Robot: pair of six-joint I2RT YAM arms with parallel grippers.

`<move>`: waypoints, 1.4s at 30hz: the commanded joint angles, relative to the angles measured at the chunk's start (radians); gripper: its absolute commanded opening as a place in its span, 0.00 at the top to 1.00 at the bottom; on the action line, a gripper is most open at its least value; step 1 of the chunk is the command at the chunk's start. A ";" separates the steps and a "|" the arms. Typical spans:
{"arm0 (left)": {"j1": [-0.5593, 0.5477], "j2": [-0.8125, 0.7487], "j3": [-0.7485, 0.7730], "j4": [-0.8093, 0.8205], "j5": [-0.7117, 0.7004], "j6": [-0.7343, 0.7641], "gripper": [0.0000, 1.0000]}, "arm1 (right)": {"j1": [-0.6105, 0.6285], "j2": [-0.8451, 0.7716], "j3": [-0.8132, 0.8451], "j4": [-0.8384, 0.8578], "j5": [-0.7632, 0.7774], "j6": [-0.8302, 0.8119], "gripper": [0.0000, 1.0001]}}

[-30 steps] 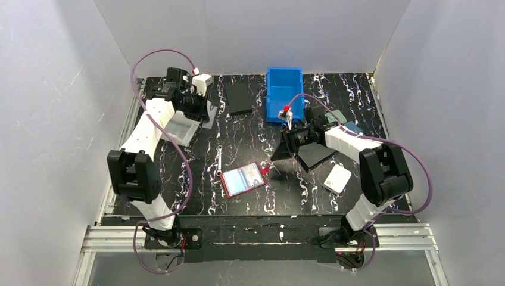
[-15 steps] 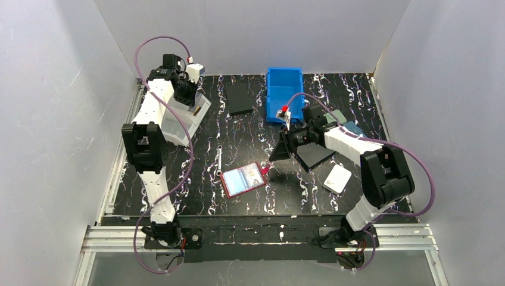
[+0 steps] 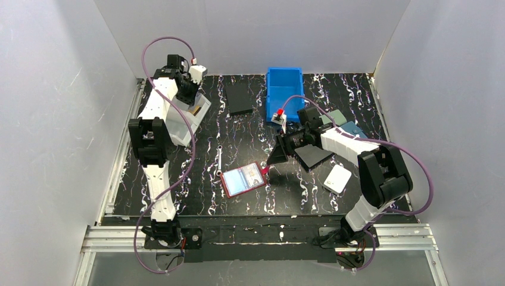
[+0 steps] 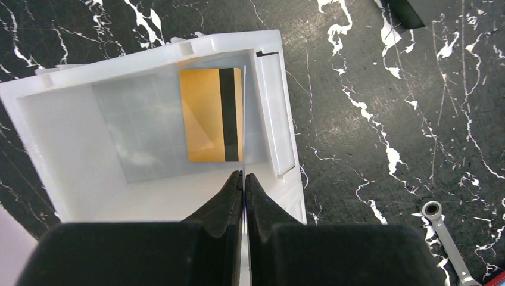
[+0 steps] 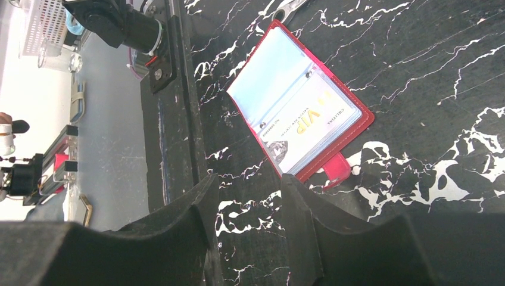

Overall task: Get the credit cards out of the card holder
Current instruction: Place the credit card in the storage box.

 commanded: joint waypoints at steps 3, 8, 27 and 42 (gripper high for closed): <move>0.015 0.016 0.035 -0.010 0.010 0.015 1.00 | 0.005 0.020 0.019 0.000 -0.010 -0.028 0.50; 0.023 0.038 0.036 -0.007 0.020 0.012 1.00 | 0.007 0.022 0.020 -0.002 -0.013 -0.028 0.50; 0.024 0.081 0.027 0.000 0.046 0.005 0.95 | 0.008 0.028 0.021 -0.006 -0.013 -0.031 0.50; 0.024 0.047 0.031 0.095 -0.150 -0.086 0.79 | 0.008 0.030 0.020 -0.006 -0.016 -0.034 0.50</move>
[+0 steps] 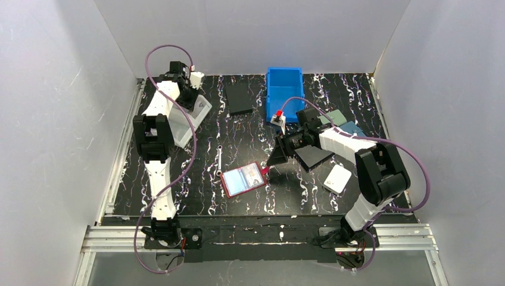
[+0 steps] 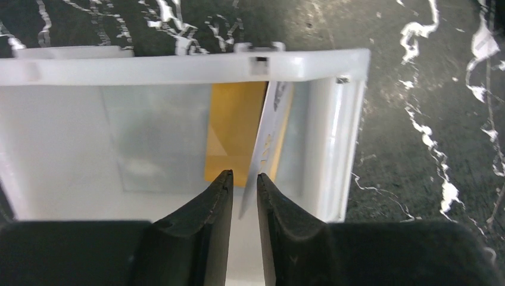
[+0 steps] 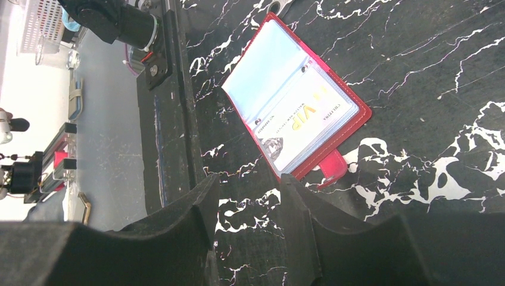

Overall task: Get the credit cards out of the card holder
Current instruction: Place the credit card in the storage box, then move the storage box to the center of the board.

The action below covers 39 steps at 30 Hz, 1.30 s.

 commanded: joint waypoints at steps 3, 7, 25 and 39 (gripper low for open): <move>0.007 -0.103 0.015 0.094 -0.109 -0.078 0.73 | 0.006 -0.001 0.021 -0.001 -0.018 -0.018 0.50; 0.007 -0.157 0.001 0.126 -0.137 -0.116 0.70 | 0.006 -0.009 0.023 -0.004 -0.011 -0.022 0.50; 0.095 -1.043 -1.218 0.815 0.552 -1.116 0.36 | 0.034 -0.096 0.016 -0.104 0.030 -0.218 0.50; -0.307 -1.701 -1.757 0.806 0.276 -1.384 0.40 | 0.144 -0.047 -0.139 0.353 0.114 0.312 0.60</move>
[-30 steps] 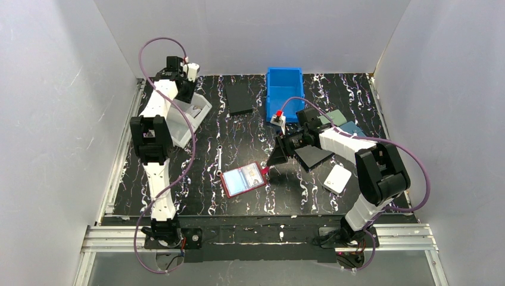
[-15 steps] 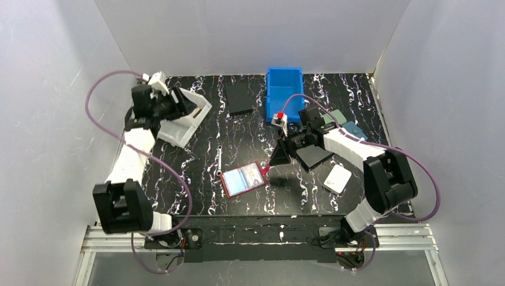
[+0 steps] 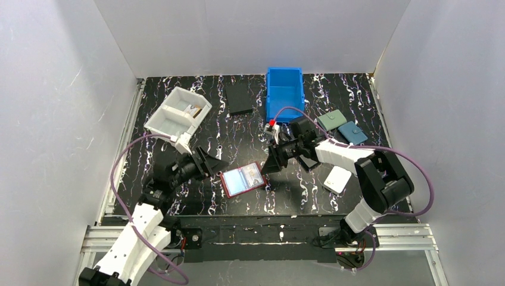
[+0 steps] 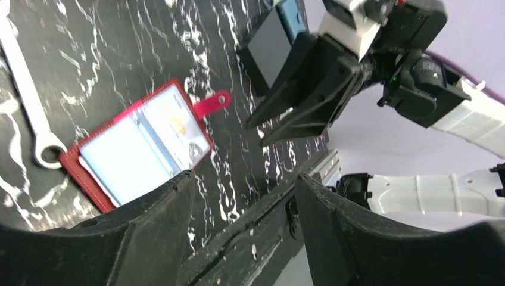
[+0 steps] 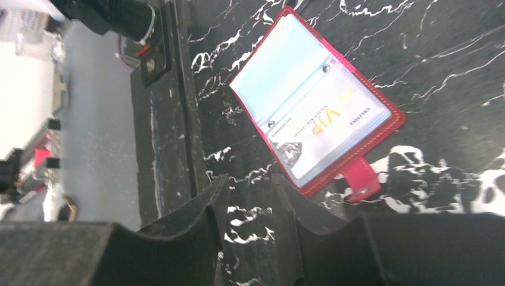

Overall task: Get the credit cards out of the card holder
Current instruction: Move the storage box to the center of the board.

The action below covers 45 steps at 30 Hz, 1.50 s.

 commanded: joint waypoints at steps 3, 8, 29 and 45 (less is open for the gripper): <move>-0.146 -0.077 -0.129 0.036 -0.186 -0.172 0.40 | 0.061 0.064 0.001 0.164 0.098 0.217 0.59; -0.225 0.029 -0.180 0.188 -0.212 -0.232 0.42 | 0.063 0.103 -0.004 0.192 0.169 0.321 0.57; -0.368 0.481 -0.162 0.497 -0.303 -0.285 0.56 | 0.076 0.204 0.036 0.171 0.234 0.375 0.59; -0.369 0.620 -0.161 0.582 -0.308 -0.276 0.59 | 0.076 0.248 0.053 0.157 0.203 0.385 0.62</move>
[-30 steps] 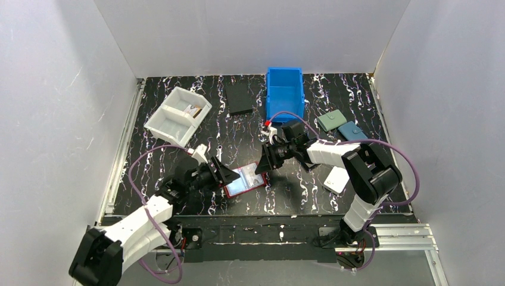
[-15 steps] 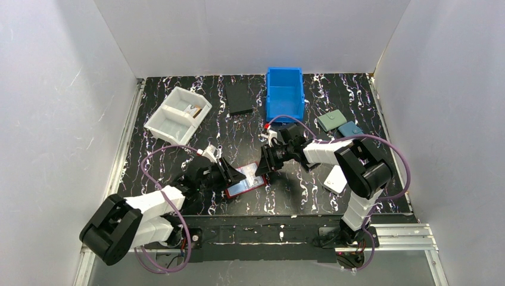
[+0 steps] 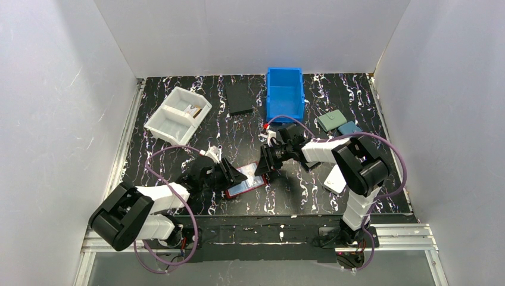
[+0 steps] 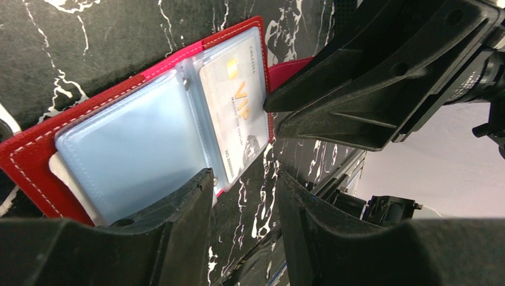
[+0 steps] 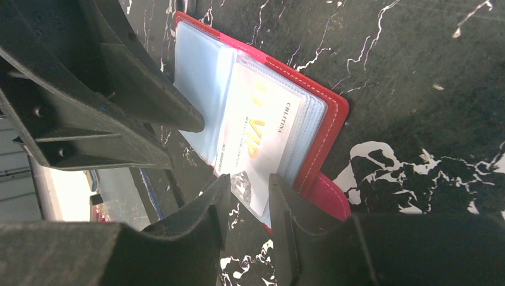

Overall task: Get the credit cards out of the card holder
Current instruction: Move the storage box to the center of the board.

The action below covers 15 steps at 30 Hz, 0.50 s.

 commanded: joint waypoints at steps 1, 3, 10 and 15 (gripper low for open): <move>-0.004 0.029 0.004 0.035 -0.017 0.012 0.59 | 0.006 0.027 0.035 -0.001 -0.019 0.008 0.62; -0.004 0.044 0.004 0.042 -0.017 0.012 0.59 | 0.006 0.034 0.038 -0.007 -0.015 0.006 0.62; -0.004 0.097 -0.001 0.047 -0.026 0.006 0.66 | 0.006 0.053 0.052 -0.044 0.018 -0.014 0.64; -0.004 0.048 -0.001 0.060 -0.009 0.018 0.66 | 0.006 0.060 0.059 -0.062 0.030 -0.024 0.65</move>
